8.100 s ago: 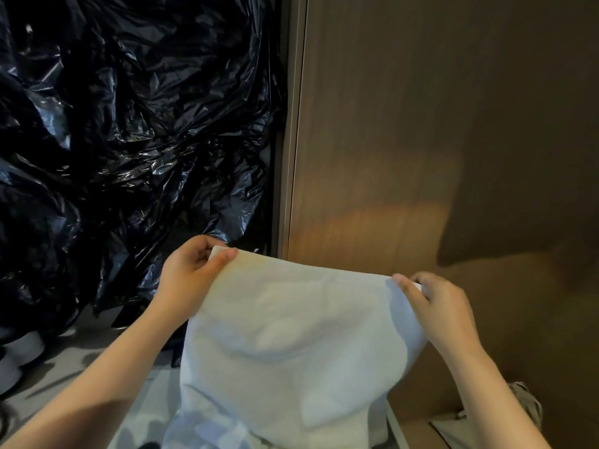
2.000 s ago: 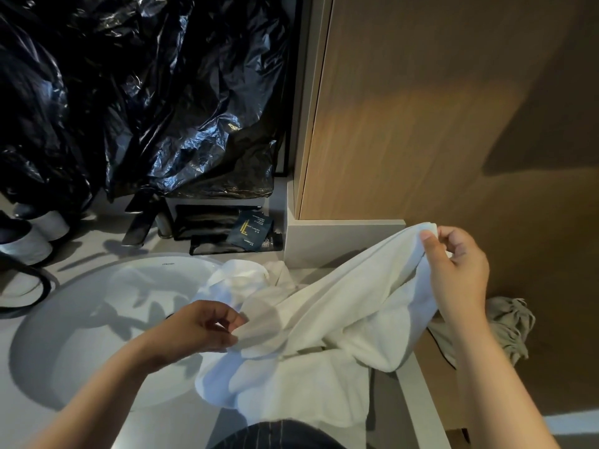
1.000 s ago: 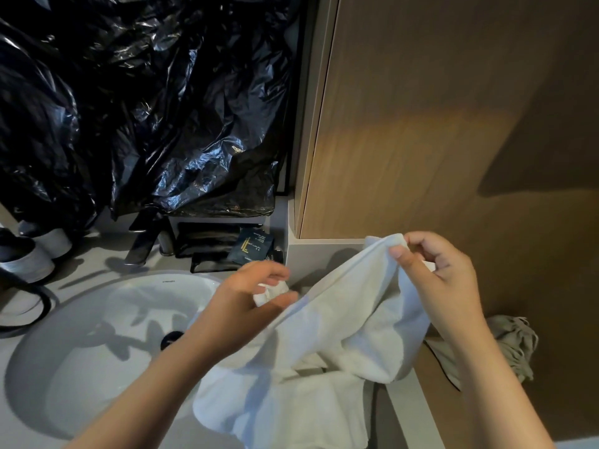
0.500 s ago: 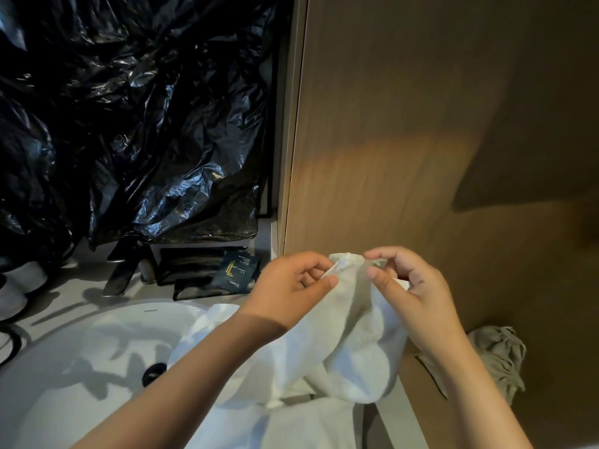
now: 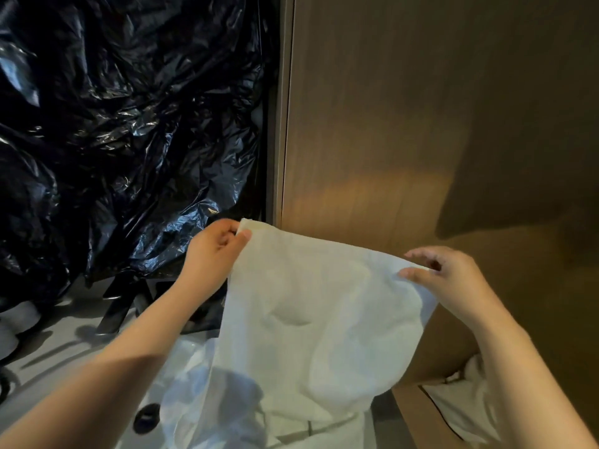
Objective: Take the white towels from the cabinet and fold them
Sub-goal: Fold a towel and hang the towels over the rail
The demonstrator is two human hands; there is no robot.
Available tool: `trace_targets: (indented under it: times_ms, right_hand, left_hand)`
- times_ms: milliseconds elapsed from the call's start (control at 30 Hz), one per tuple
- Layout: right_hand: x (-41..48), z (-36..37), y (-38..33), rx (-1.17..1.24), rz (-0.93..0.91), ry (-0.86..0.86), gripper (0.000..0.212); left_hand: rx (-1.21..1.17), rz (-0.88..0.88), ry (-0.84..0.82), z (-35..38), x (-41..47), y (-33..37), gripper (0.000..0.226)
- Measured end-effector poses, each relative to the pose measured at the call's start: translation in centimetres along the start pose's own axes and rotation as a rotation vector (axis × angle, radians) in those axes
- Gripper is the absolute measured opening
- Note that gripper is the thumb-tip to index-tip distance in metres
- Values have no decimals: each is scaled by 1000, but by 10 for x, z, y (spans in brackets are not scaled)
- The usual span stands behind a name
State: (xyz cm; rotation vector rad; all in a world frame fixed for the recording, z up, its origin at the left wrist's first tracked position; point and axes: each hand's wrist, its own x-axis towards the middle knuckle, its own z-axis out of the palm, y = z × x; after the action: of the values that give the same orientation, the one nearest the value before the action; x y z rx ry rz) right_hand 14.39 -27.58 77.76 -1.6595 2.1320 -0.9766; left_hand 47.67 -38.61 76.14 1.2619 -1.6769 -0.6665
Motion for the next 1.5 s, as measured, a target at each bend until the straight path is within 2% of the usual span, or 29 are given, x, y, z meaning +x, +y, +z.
trace_targets:
  times_ms: [133,233,333,533,633,800,1000,1233,1333,1500]
  right_hand:
    - [2,-1,15,-64,16,78,16]
    - [1,7,19,-113,-31,205,15]
    - [2,13,16,-130,-46,302,15]
    - [7,1,-10,167,-27,506,11]
    - [11,-6,-20,188,-22,592,12]
    - [12,-6,-20,171,14,577,12]
    - [17,-8,-19,161,-56,617,13]
    - [12,-11,-29,249,-95,579,10]
    - [9,-12,-29,330,-96,571,8]
    - [7,-8,-23,328,-96,512,9]
  left_hand:
    - [34,-71,69,-14,14,-14,20]
    - [72,-78,91,-12,16,-19,21]
    - [12,-102,142,-10,16,-13,22]
    - [-131,-64,233,-21,25,18,33]
    - [-144,-34,250,-24,28,32,34]
    - [-145,-3,265,-25,25,30,32]
    - [-152,27,284,-30,25,31,34]
    - [-328,-27,294,-29,25,32,39]
    - [-320,-40,316,-27,23,31,37]
    - [-277,-72,304,-26,22,27,35]
